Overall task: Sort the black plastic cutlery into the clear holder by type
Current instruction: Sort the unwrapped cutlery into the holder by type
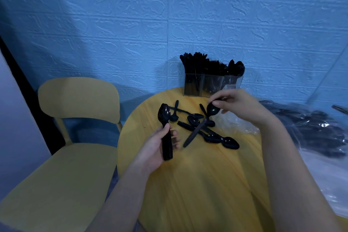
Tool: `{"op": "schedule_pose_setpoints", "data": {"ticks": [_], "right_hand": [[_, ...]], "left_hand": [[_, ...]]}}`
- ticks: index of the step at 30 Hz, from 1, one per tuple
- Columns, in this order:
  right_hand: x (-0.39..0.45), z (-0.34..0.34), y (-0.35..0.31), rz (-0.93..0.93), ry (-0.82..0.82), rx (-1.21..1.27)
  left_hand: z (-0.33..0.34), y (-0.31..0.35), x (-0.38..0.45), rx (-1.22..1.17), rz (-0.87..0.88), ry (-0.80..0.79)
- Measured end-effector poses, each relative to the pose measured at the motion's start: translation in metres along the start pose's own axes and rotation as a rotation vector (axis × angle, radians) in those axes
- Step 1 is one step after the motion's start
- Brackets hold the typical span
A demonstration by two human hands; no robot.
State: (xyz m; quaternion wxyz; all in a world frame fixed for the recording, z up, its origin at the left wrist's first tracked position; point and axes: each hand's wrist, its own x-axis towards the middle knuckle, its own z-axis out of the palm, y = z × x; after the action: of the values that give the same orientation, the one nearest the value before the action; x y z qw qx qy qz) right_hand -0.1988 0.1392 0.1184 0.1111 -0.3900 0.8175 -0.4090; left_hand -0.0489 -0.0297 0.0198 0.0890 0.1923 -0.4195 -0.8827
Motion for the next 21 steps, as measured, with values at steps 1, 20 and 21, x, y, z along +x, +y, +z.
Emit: {"op": "schedule_pose_setpoints", "data": {"ticks": [1, 20, 21], "right_hand": [[0.002, 0.007, -0.002, -0.029, -0.030, -0.007], [0.066, 0.085, 0.027, -0.135, 0.031, -0.432], [0.076, 0.090, 0.029, -0.150, -0.040, -0.486]], "left_hand": [[0.001, -0.001, -0.001, 0.019, -0.005, -0.002], [-0.007, -0.001, 0.010, -0.142, 0.055, 0.035], [-0.007, -0.001, 0.011, -0.163, 0.059, 0.055]]}}
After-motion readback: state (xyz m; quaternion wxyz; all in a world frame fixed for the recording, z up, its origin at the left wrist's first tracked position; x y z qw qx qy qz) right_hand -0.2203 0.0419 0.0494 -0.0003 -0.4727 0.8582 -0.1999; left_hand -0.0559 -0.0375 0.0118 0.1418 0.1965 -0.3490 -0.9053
